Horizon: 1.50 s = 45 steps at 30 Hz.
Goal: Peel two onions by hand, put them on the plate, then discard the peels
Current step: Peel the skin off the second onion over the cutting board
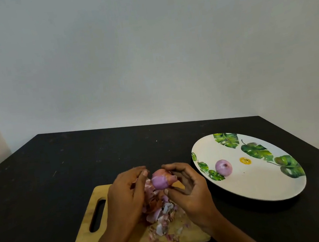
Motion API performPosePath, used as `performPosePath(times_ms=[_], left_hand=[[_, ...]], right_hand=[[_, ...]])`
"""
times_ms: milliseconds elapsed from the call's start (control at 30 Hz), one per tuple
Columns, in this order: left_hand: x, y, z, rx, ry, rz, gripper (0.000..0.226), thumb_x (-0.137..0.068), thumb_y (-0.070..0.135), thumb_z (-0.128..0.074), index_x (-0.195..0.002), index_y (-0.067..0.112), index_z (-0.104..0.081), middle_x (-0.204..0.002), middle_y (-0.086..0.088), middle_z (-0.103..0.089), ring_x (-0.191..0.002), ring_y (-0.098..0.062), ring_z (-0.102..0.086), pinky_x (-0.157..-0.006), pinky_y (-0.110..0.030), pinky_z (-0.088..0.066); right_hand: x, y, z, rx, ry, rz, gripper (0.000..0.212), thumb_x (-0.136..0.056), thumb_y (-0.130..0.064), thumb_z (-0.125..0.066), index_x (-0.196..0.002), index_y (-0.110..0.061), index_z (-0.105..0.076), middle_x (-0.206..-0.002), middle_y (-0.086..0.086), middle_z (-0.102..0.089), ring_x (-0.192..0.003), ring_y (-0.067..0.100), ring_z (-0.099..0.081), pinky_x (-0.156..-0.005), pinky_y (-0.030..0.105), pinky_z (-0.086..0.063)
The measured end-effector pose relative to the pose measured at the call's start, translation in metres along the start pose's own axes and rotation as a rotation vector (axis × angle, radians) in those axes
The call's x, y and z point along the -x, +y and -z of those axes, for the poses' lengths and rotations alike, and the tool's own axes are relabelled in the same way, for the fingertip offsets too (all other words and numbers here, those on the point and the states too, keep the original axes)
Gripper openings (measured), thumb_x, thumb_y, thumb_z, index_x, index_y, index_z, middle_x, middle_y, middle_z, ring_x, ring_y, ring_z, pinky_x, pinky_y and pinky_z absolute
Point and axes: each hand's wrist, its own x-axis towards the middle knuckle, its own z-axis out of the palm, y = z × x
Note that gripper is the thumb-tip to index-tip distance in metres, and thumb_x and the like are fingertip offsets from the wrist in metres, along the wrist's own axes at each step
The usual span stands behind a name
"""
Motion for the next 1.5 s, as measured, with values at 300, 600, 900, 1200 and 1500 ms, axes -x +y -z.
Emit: performPosePath(times_ms=[300,600,900,1200,1500], left_hand=[[0.004,0.013,0.004,0.105,-0.064,-0.213,0.023,-0.078,0.043,-0.055,-0.095,0.034,-0.066,-0.087,0.024,-0.068,-0.086,0.007,-0.063,-0.071,-0.007,-0.049],[0.004,0.006,0.008,-0.147,-0.113,-0.462,0.029,-0.081,0.036,-0.057,-0.093,0.015,-0.074,-0.092,0.004,-0.072,-0.087,0.003,-0.062,-0.082,-0.010,-0.048],[0.001,0.002,0.007,-0.236,-0.120,-0.548,0.024,-0.081,0.030,-0.057,-0.084,0.014,-0.075,-0.083,0.004,-0.072,-0.075,-0.001,-0.065,-0.067,-0.016,-0.053],[0.005,0.012,0.005,-0.096,-0.114,-0.330,0.024,-0.080,0.038,-0.054,-0.094,0.026,-0.070,-0.091,0.018,-0.067,-0.079,0.005,-0.062,-0.064,-0.025,-0.056],[0.006,0.022,0.003,0.019,-0.051,-0.136,0.002,-0.080,0.041,-0.058,-0.078,0.040,-0.057,-0.085,0.024,-0.065,-0.074,0.007,-0.063,-0.062,-0.012,-0.051]], right_hand=[[0.000,0.001,0.002,-0.018,-0.015,-0.011,0.034,-0.077,0.000,-0.072,-0.106,-0.017,-0.066,-0.115,-0.006,-0.067,-0.113,0.015,-0.062,-0.086,0.021,-0.052],[0.002,0.001,0.002,0.101,-0.059,-0.014,0.035,-0.083,-0.001,-0.071,-0.112,-0.020,-0.069,-0.118,-0.014,-0.065,-0.116,0.009,-0.060,-0.088,0.023,-0.053],[0.002,0.002,0.000,0.214,-0.077,0.003,0.034,-0.081,-0.024,-0.068,-0.115,-0.026,-0.068,-0.123,-0.018,-0.064,-0.120,0.006,-0.057,-0.100,0.034,-0.050],[0.004,0.000,0.000,0.122,-0.049,0.002,0.030,-0.083,-0.006,-0.068,-0.112,-0.014,-0.067,-0.117,-0.012,-0.067,-0.112,0.009,-0.063,-0.089,0.026,-0.053],[0.004,-0.001,-0.001,0.087,-0.050,-0.001,0.027,-0.082,0.002,-0.070,-0.104,-0.013,-0.068,-0.116,-0.009,-0.066,-0.113,0.010,-0.062,-0.087,0.024,-0.054]])
